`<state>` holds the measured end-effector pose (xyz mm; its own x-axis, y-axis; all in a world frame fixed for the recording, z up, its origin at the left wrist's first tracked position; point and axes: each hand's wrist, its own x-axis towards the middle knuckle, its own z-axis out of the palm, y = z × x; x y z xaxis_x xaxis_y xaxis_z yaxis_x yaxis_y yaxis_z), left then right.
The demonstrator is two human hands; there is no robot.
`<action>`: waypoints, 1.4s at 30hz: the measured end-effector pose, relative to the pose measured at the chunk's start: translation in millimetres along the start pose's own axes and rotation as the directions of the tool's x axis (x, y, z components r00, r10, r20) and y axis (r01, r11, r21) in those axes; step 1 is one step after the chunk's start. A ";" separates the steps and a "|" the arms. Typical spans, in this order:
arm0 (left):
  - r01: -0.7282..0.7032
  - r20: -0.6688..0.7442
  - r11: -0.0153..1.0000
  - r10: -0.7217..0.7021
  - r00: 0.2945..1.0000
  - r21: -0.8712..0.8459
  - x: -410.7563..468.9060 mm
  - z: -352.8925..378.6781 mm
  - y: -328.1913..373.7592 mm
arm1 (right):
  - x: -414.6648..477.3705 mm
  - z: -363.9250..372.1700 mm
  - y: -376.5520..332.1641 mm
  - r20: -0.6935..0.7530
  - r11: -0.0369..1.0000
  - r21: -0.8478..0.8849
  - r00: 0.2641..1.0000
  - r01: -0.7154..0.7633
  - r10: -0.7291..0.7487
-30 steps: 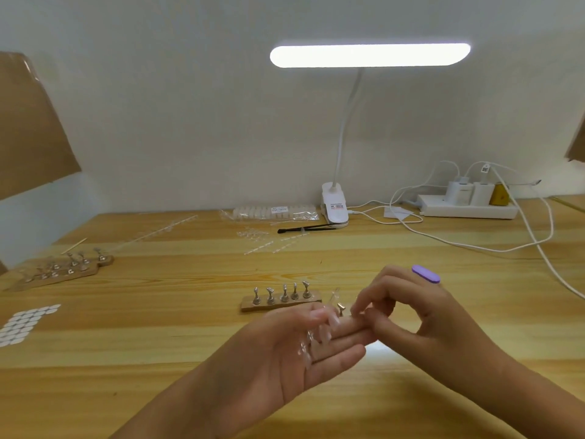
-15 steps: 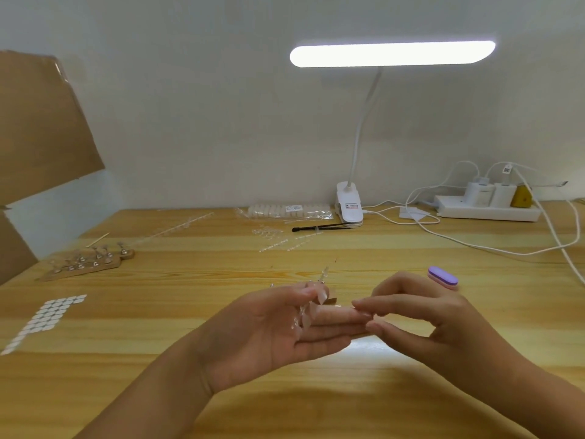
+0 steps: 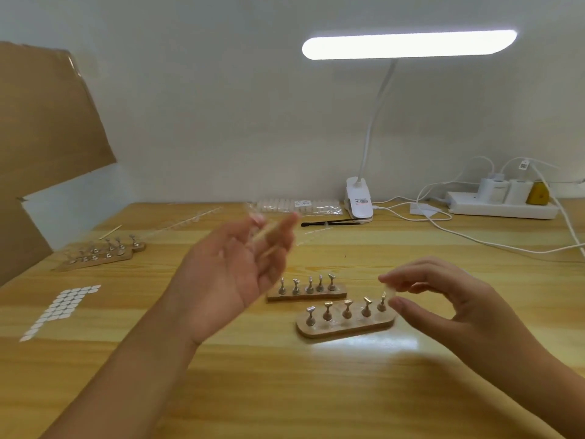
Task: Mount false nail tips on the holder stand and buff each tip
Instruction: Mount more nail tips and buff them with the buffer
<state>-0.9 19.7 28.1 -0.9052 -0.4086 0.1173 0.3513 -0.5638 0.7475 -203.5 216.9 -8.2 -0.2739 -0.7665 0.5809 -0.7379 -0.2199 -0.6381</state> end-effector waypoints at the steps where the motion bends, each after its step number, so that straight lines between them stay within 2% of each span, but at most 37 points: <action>1: -0.075 -0.108 0.995 0.068 0.992 -0.061 1.7 -4.7 0.5 | 0.0 0.3 0.3 0.005 1.000 -0.023 1.000 0.005 -0.005; 4: -0.195 -0.354 0.966 0.126 0.927 -0.168 8.7 -19.2 -2.9 | 3.8 3.9 -0.9 0.032 0.995 -0.091 0.999 0.027 -0.024; 8: -0.168 -0.450 0.968 0.067 0.891 -0.187 12.2 -26.0 -7.7 | 15.6 19.2 -8.4 0.175 0.973 -0.220 0.984 0.076 -0.037; 11: -0.153 -0.442 0.969 0.052 0.895 -0.196 12.7 -26.5 -9.7 | 28.1 26.6 -13.0 0.211 0.962 -0.254 0.976 0.105 -0.051; 14: -0.140 -0.418 0.969 0.044 0.907 -0.203 13.3 -26.2 -11.0 | 32.2 15.0 -7.0 0.115 0.965 -0.240 0.990 0.105 -0.080; 18: -0.131 -0.404 0.970 0.039 0.914 -0.203 13.4 -24.5 -13.0 | 21.2 -11.2 15.0 0.027 0.976 -0.206 0.997 -0.065 0.072; 20: -0.122 -0.403 0.972 0.032 0.915 -0.200 13.3 -23.6 -15.0 | 17.5 -14.5 23.1 0.046 0.962 -0.252 0.992 -0.101 0.116; 27: -0.109 -0.422 0.974 0.017 0.906 -0.196 14.4 -22.6 -20.4 | 13.6 0.4 29.5 0.109 0.947 -0.313 0.988 -0.074 0.113; 38: -0.094 -0.423 0.980 0.010 0.906 -0.177 13.7 -18.5 -23.1 | 13.7 1.2 29.2 0.149 0.932 -0.347 0.974 -0.110 0.171; 42: -0.091 -0.390 0.993 0.057 0.919 -0.068 14.7 -15.3 -28.1 | 16.0 1.5 29.2 0.179 0.936 -0.329 0.964 -0.127 0.194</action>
<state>-20.4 18.5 -1.2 -0.7186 -0.6876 -0.1039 0.4479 -0.5719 0.6873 -228.4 197.4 -18.3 -0.2969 -0.8902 0.3456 -0.8584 0.0902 -0.5050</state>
